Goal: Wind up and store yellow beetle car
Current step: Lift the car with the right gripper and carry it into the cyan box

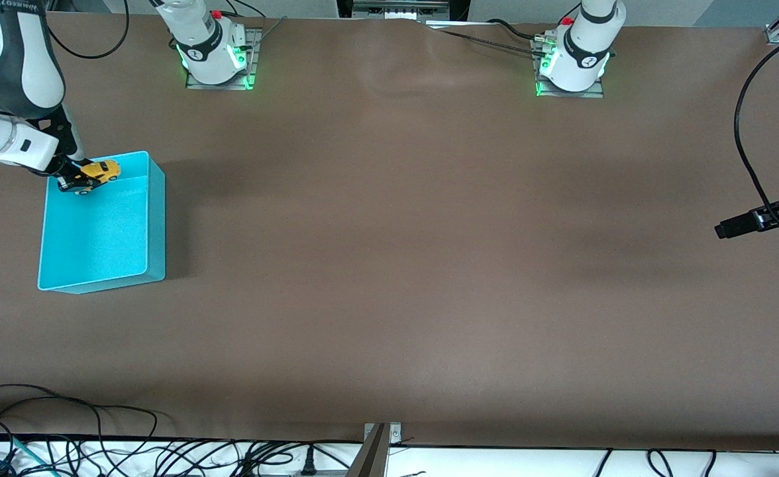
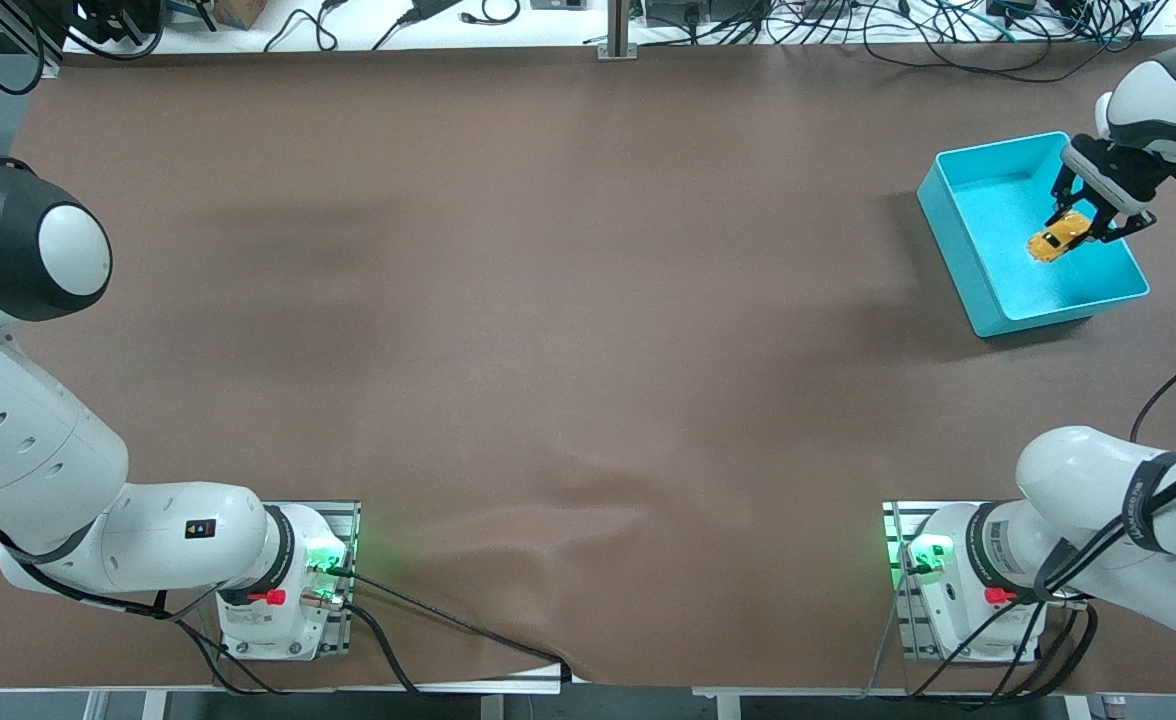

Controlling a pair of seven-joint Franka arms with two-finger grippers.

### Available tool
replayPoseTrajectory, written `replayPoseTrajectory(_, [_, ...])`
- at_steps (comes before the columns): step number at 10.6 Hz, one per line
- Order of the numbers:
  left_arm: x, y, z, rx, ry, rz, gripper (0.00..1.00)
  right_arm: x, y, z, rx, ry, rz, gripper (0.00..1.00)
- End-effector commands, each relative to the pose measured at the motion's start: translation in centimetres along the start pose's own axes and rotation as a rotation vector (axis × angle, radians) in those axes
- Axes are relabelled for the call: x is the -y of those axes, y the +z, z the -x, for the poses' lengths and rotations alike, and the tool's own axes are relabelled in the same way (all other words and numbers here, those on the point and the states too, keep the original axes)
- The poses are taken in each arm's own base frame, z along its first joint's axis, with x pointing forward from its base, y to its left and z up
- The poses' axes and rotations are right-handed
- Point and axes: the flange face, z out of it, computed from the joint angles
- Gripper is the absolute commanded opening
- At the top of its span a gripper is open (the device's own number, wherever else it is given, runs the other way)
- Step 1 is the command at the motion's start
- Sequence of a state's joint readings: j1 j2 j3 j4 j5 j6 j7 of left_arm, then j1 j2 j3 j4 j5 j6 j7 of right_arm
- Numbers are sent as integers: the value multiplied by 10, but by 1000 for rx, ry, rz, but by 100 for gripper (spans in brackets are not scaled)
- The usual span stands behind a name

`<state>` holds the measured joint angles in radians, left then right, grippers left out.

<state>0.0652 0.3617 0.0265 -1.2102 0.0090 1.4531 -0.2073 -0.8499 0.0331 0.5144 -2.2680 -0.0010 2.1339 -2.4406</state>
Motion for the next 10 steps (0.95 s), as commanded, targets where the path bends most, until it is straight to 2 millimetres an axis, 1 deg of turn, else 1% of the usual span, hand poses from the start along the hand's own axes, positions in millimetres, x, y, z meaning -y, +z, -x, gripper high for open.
replayPoseTrajectory(1, [0, -7, 2, -8, 24, 29, 100, 2, 36, 43, -53, -154, 40, 0])
replayPoseTrajectory(2, [1, -7, 2, -8, 24, 29, 100, 8, 46, 55, -54, -188, 34, 0])
replayPoseTrajectory(5, [1, -7, 2, -8, 24, 29, 100, 21, 66, 81, -49, -218, 22, 0])
replayPoseTrajectory(7, [0, -7, 2, -8, 24, 29, 100, 24, 78, 92, -42, -229, 29, 0])
replayPoseTrajectory(10, [1, -7, 2, -8, 24, 29, 100, 24, 96, 99, -38, -232, 50, 0])
